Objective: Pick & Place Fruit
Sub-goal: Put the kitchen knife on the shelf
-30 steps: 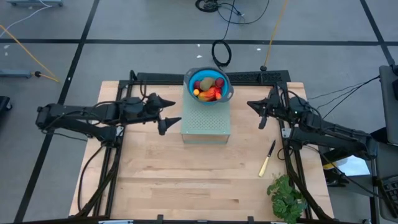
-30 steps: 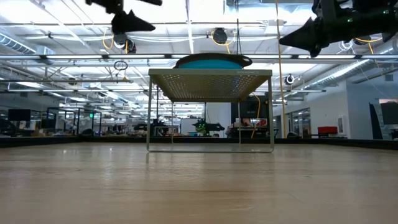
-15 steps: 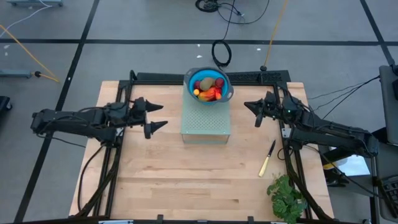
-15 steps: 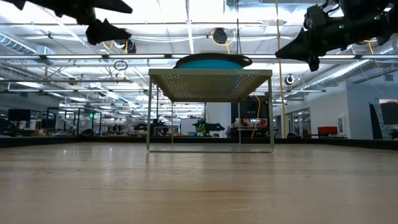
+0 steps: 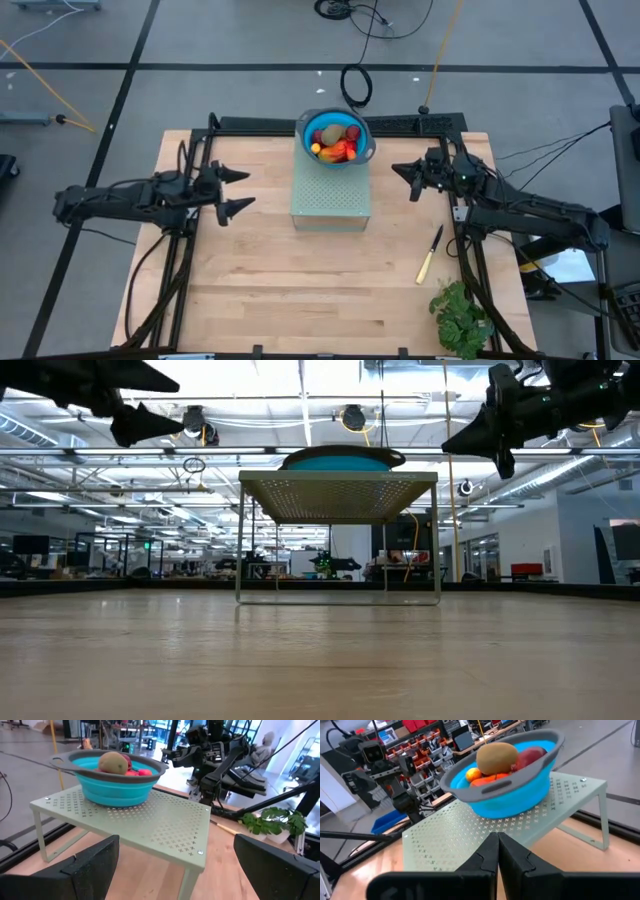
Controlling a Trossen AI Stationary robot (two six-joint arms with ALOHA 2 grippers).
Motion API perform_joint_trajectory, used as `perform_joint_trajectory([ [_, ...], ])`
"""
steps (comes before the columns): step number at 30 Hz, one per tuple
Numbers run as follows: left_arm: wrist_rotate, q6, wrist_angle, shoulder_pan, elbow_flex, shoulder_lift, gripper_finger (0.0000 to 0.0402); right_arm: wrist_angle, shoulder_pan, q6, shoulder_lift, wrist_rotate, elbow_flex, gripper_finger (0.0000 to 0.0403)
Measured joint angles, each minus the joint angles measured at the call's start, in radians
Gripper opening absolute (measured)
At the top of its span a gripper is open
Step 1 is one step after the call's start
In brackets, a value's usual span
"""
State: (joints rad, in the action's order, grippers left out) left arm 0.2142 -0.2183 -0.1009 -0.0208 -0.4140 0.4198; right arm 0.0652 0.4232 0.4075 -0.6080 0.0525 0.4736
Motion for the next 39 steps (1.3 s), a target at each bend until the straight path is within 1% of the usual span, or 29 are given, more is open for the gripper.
perform_joint_trajectory([
  [4,-0.003,-0.004,0.0,0.0,0.033,-0.049,0.0392,-0.078,0.0,-0.013,-0.036,0.001,0.079,0.0],
  [11,-0.005,-0.02,-0.01,0.0,0.07,-0.098,0.0392,-0.351,-0.05,-0.05,-0.123,0.002,0.277,0.0],
  [17,-0.008,-0.019,-0.043,0.0,0.071,-0.101,0.0392,-0.558,-0.114,0.015,-0.205,-0.002,0.419,0.0],
  [19,-0.014,-0.019,-0.048,0.0,0.071,-0.101,0.0392,-0.612,-0.137,0.047,-0.233,-0.002,0.457,0.0],
  [25,-0.08,0.013,-0.055,0.0,0.071,-0.101,0.0392,-0.801,-0.222,0.166,-0.331,-0.003,0.577,0.0],
  [28,-0.083,0.014,-0.067,0.0,0.071,-0.101,0.0392,-0.902,-0.267,0.239,-0.385,-0.003,0.637,0.0],
  [34,-0.084,0.03,-0.069,0.0,0.071,-0.101,0.0392,-1.06,-0.352,0.422,-0.488,-0.003,0.729,0.0],
  [39,-0.098,0.041,-0.069,0.0,0.071,-0.101,0.0392,-1.129,-0.436,0.602,-0.555,0.0,0.763,0.0],
])
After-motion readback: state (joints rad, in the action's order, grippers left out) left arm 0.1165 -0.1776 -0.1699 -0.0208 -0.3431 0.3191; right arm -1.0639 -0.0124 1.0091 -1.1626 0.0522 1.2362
